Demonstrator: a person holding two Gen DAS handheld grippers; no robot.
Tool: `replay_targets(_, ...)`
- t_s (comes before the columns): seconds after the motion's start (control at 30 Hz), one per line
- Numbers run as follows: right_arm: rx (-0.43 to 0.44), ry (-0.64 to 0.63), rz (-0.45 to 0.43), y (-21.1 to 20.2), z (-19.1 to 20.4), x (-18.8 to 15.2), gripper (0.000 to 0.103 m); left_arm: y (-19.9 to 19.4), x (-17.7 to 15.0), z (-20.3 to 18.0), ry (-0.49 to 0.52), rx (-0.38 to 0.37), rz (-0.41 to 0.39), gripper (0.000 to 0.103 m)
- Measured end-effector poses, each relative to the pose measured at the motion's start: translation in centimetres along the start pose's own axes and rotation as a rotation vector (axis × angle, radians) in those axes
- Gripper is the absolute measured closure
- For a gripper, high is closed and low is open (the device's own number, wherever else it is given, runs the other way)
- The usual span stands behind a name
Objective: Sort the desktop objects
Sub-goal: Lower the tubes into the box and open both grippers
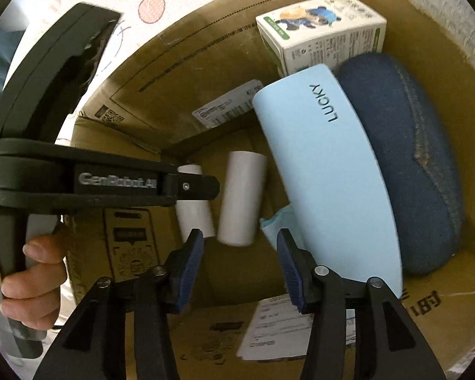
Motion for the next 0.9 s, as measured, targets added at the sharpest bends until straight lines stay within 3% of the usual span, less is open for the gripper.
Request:
replay_targets(0.03,-0.011,-0.011,-0.006,0.0,0.0,-0.1,0.076,0.2,0.0,0.1,0.002,0.032,0.005,0.091)
replay_targets(0.23,-0.03,-0.036,-0.021,-0.4,-0.2,-0.5,0.077,0.6,-0.2,0.0,0.011,0.058,0.017,0.092)
replay_targets(0.4,-0.076,-0.02,0.016,0.4,-0.9,-0.7,0.077,-1.3,0.1,-0.6,0.143,0.118,-0.056,0.098)
replay_targets(0.47,-0.099,-0.009,0.032,0.8,-0.8,-0.8,0.077,-2.6,0.2,-0.8,0.178,0.107,-0.09,0.098)
replay_targets(0.6,-0.093,-0.023,0.051,1.2,0.6,-0.7,0.076,-4.7,0.5,-0.2,0.262,0.081,-0.115,0.098)
replay_targets(0.77,-0.07,0.024,0.084,2.0,1.7,0.2,0.074,-6.8,-0.7,0.0,0.347,0.18,-0.217,0.098)
replay_targets(0.9,-0.082,0.06,0.127,3.4,1.9,1.0,0.072,-8.1,-1.4,1.2,0.408,0.174,-0.264,0.097)
Point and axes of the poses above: each gripper's, at about its wrist camera, not at the fingertips, and y roughly the way its jaws point, z to its left, x to its top, the point moved 9 cm from there along y, roughly the way its jaws point, and after that the axes turned 7 degrees about y, right-handed, at the moved point
